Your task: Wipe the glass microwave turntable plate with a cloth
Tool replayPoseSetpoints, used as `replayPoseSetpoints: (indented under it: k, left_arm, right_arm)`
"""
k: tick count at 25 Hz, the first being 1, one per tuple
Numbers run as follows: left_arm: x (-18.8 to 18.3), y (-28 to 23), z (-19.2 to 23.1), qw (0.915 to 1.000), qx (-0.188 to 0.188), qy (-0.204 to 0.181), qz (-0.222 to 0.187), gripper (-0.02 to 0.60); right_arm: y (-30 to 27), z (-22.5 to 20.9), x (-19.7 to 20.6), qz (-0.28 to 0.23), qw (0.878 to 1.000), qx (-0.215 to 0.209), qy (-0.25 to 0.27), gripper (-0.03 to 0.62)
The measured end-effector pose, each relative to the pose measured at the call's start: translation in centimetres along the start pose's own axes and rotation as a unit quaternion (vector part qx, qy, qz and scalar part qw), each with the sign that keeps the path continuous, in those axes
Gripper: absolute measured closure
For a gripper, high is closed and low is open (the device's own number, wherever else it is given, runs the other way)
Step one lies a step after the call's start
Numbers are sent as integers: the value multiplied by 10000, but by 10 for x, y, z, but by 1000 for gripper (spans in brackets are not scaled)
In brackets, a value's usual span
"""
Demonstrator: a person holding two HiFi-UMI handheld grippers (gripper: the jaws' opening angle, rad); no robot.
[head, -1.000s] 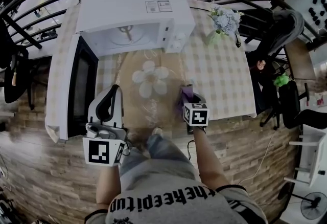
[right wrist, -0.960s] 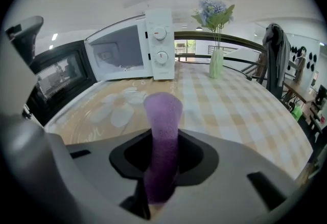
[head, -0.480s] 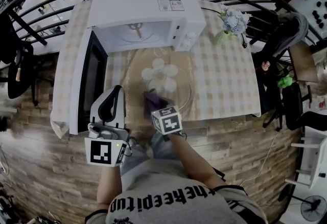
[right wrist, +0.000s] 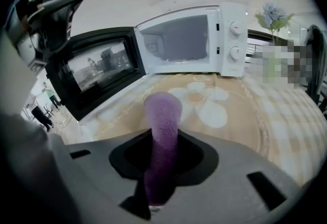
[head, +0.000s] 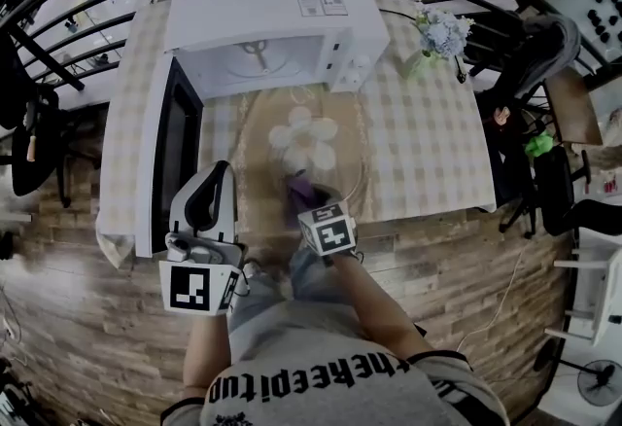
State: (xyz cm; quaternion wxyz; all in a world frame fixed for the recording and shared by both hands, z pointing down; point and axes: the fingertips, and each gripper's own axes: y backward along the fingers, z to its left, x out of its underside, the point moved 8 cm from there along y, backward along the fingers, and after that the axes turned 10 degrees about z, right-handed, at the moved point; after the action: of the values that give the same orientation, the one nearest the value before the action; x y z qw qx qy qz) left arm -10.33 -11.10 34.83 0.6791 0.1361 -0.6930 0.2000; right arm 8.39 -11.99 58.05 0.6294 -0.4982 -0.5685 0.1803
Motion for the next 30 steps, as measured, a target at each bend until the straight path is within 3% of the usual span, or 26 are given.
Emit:
replayPoseSetpoints:
  k: [16, 30]
  left_arm:
    - [-3, -19, -27, 9993, 376, -61, -12, 571]
    - [0, -10, -29, 9991, 400, -84, 81, 571]
  right_arm:
    - [46, -100, 46, -212, 9891, 906, -1143, 484]
    - [60, -120, 65, -308, 9813, 1135, -1521, 480]
